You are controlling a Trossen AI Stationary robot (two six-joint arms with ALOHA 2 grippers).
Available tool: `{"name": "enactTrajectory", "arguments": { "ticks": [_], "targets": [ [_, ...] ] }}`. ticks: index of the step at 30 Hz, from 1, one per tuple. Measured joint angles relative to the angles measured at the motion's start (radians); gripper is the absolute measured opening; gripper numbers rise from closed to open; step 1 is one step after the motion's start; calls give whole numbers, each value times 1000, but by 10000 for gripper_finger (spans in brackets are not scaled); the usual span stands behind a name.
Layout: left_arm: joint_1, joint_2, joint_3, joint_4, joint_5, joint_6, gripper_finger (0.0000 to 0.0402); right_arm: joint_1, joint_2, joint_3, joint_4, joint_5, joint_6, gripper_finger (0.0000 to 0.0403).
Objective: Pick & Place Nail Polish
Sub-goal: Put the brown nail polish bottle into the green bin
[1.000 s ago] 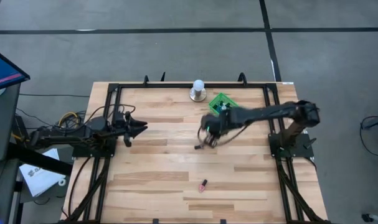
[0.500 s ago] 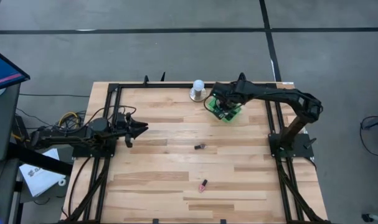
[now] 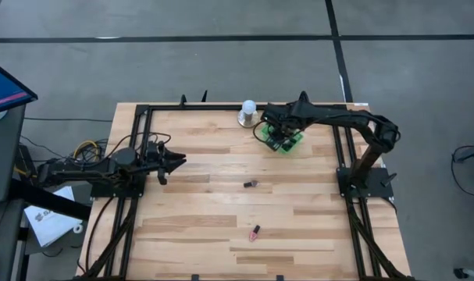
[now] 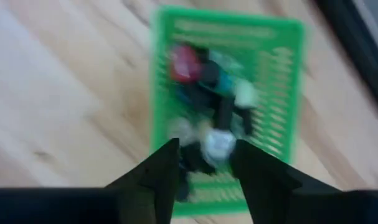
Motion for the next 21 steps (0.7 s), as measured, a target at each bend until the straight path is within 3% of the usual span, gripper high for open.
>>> {"name": "enactTrajectory", "arguments": {
  "ticks": [7,14,21],
  "targets": [
    [0,-1,0,3,1,0,101,116,-59,3,200,-269,-105,199],
    [0,0,0,2,1,0,101,320,-22,0,296,-274,-224,208],
    [0,0,0,1,2,1,101,414,79,3,340,-255,-241,208]
  ]
}}
